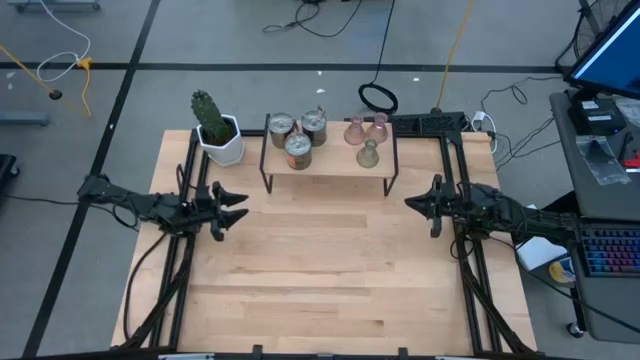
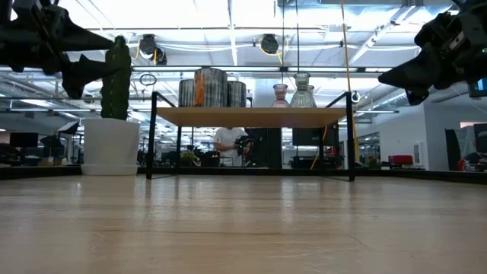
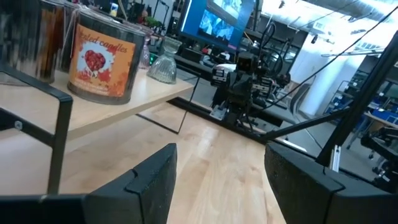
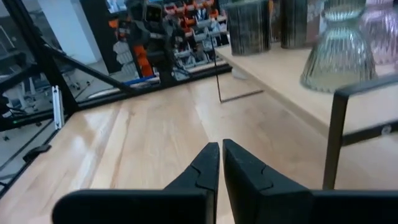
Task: Pick & Place candle stick holders
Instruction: Return to Home Position
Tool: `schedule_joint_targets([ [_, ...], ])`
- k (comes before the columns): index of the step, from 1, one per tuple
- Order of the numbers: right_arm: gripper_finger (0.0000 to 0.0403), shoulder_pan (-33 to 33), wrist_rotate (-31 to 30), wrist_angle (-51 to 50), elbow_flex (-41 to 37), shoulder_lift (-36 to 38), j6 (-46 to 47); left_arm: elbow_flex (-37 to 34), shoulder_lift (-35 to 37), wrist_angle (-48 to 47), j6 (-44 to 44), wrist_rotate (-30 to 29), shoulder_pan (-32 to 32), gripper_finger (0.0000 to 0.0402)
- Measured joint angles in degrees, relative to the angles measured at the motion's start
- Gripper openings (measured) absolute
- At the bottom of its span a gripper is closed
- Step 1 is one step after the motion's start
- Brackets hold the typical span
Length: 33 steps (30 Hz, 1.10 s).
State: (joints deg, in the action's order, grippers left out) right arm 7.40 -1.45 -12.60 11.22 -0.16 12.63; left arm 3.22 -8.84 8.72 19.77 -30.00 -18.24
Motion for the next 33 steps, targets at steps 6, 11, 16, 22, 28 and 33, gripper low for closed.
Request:
schedule_joint_targets([
  [6, 0.0012, 0.0, 0.0, 1.66, 0.0, 0.02, -0.98, 0.0, 7.26, -7.31, -1.28, -0.1, 0.0, 0.0241],
  [11, 0.0013, 0.0, 0.0, 2.79, -1.5, 0.02, 0.49, -0.88, 8.54, -9.03, -0.23, -2.11, 0.07, 0.0241],
  [16, 0.0015, 0.0, 0.14, 12.61, -6.03, -0.01, 0.65, -2.29, 7.78, -4.55, -2.5, -3.27, 0.33, 0.0241],
  [22, 0.0012, -0.02, 0.17, 13.43, -7.38, -0.01, 1.07, -2.27, 7.73, -4.81, -2.14, -3.45, 0.31, 0.0241],
  [28, 0.0013, -0.02, 0.04, 13.44, -7.48, -0.02, -1.21, -2.27, 7.73, -4.91, -1.22, -3.43, 0.31, 0.0241],
  [33, 0.0011, -0.02, 0.05, 14.33, -7.54, -0.11, 0.51, -2.27, 7.73, -4.73, 2.44, -3.34, 0.29, 0.0241],
])
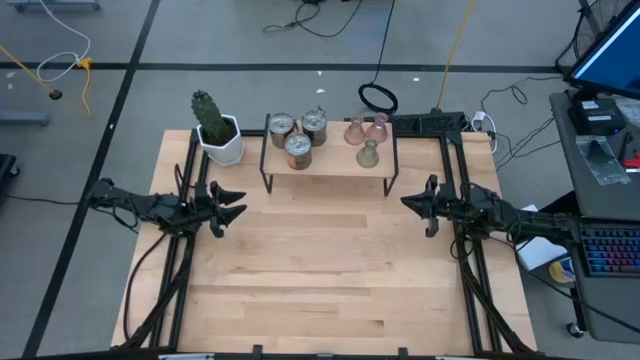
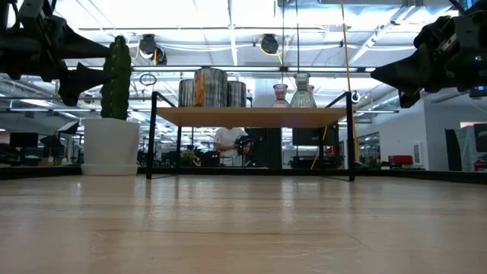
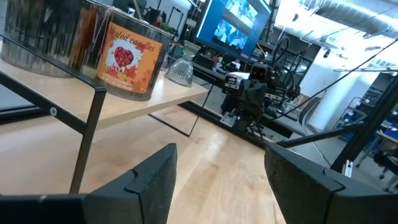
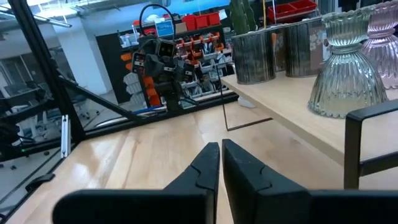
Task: Pick & Place candle stick holders
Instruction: Return to Home Position
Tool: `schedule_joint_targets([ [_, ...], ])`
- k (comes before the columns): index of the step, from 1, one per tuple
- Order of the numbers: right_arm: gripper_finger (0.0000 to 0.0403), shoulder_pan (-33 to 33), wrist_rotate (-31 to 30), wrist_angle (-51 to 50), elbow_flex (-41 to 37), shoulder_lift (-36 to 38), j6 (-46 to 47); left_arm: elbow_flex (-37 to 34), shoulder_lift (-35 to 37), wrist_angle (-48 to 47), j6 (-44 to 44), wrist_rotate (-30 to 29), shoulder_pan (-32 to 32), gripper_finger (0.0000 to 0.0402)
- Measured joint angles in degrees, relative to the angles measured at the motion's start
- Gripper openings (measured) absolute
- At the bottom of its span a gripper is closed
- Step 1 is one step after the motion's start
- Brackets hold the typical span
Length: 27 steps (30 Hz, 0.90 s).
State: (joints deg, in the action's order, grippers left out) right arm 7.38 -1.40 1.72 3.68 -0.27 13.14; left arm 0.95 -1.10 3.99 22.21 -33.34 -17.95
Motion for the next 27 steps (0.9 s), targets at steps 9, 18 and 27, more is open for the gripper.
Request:
schedule_joint_targets([
  [9, 0.0015, 0.0, -0.01, 0.41, -0.07, 0.0, 1.12, 0.0, 0.0, 0.11, 0.03, 0.04, -0.01, 0.0241],
  [18, 0.0013, 0.0, -0.01, 0.44, -0.11, 0.0, 1.12, -0.02, 0.0, 0.17, 0.2, 0.04, -0.01, 0.0241],
  [27, 0.0015, 0.0, -0.01, 0.45, -0.15, 0.0, 1.12, -0.02, 0.0, 0.18, 0.18, 0.04, -0.01, 0.0241],
])
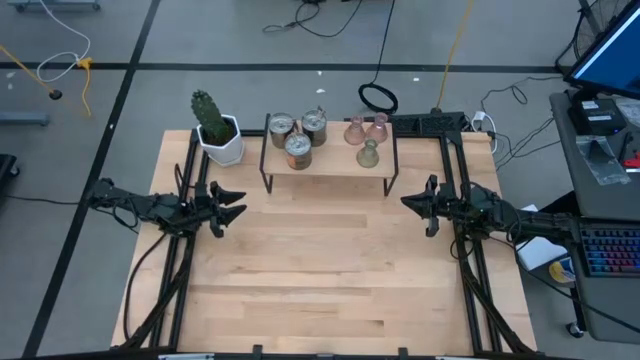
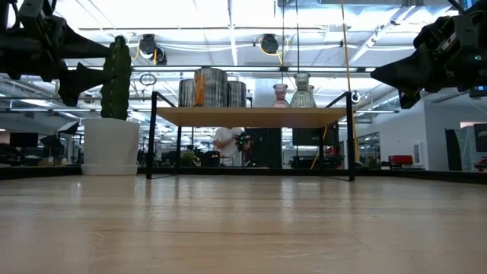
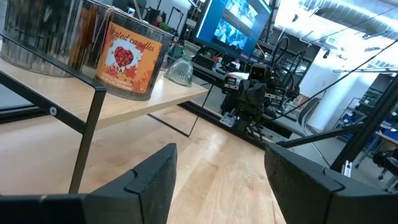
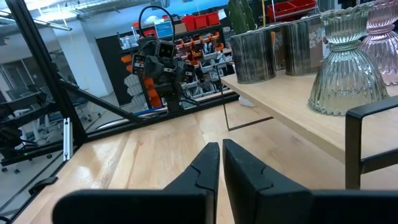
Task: Pick & Place candle stick holders
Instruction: Return to Home Position
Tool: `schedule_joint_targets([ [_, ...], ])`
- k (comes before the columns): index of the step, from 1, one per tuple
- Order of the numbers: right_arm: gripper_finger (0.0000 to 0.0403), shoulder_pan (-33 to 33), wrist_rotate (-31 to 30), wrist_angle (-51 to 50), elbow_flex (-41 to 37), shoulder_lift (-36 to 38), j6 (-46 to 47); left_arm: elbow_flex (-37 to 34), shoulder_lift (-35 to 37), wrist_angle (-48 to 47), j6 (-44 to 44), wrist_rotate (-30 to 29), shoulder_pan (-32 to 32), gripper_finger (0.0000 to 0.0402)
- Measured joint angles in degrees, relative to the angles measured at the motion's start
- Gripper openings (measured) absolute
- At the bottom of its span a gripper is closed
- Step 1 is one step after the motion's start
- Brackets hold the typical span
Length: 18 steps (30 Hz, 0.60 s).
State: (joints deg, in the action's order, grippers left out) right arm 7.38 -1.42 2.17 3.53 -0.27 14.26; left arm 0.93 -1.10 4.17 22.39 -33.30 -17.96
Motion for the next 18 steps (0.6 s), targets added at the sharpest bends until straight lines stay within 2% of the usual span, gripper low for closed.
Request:
schedule_joint_targets([
  [18, 0.0012, 0.0, 0.01, 0.02, 0.0, -0.02, 0.0, 0.0, 0.0, 0.04, -0.07, -0.02, 0.0, 0.0241],
])
